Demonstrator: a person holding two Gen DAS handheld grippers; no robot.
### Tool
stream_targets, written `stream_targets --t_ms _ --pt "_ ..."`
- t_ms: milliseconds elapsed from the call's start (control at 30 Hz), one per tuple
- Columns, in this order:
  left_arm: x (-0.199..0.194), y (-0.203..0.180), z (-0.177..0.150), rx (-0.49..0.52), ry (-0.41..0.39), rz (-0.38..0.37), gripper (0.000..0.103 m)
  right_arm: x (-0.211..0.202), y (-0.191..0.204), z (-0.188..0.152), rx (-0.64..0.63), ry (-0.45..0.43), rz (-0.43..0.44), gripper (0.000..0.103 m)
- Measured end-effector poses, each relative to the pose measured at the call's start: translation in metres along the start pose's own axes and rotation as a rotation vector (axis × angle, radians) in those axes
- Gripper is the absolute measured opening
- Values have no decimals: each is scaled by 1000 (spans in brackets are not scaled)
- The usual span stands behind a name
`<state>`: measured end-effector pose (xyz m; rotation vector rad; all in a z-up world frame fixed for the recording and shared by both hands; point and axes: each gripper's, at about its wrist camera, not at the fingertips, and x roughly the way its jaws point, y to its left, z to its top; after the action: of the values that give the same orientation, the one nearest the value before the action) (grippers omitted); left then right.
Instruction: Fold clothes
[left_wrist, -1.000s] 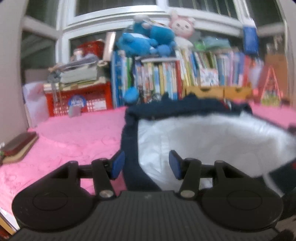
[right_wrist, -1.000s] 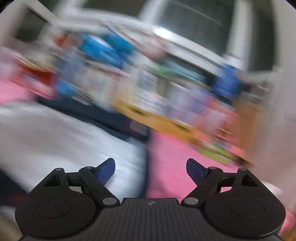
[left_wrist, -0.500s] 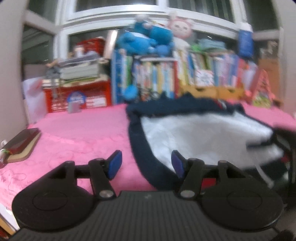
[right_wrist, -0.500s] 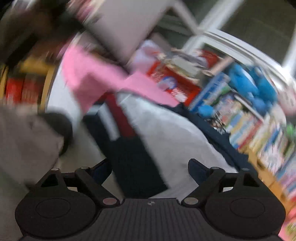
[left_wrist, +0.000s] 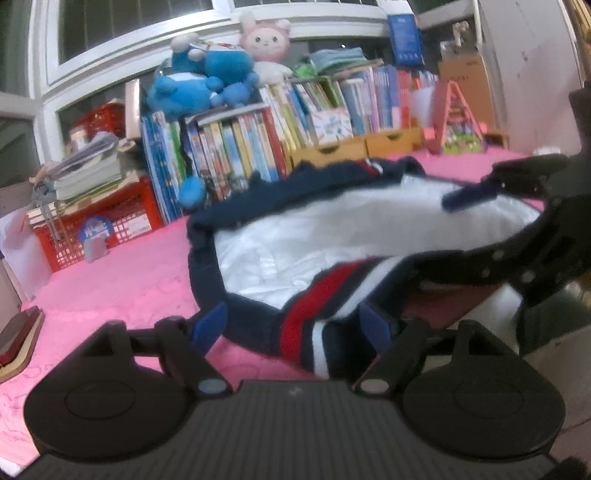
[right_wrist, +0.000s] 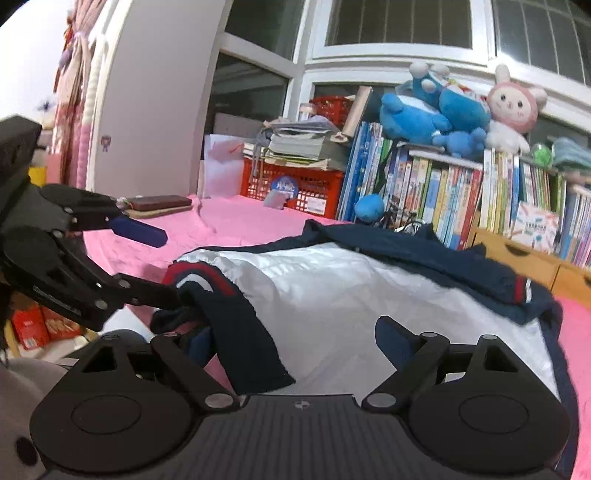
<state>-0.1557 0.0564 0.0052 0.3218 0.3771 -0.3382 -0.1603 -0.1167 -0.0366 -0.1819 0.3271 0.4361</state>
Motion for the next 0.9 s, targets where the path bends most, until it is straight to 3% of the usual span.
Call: stream_targets --t_ms 200,400,500,700,900 --pt "10 7 2 6 16 80 80 -6 -12 -6 61 14 -51 95" --pt "1 -5 14 72 -45 -39 83 7 -11 5 41 -8 -137 94" --pt "15 -24 12 135 -16 -40 83 9 -15 14 54 -32 -147 94" --pt "48 -39 9 214 -1 126 82 9 -17 13 67 -39 -155 94" --pt "24 -22 3 234 8 212 84 8 -16 8 63 -27 -142 95"
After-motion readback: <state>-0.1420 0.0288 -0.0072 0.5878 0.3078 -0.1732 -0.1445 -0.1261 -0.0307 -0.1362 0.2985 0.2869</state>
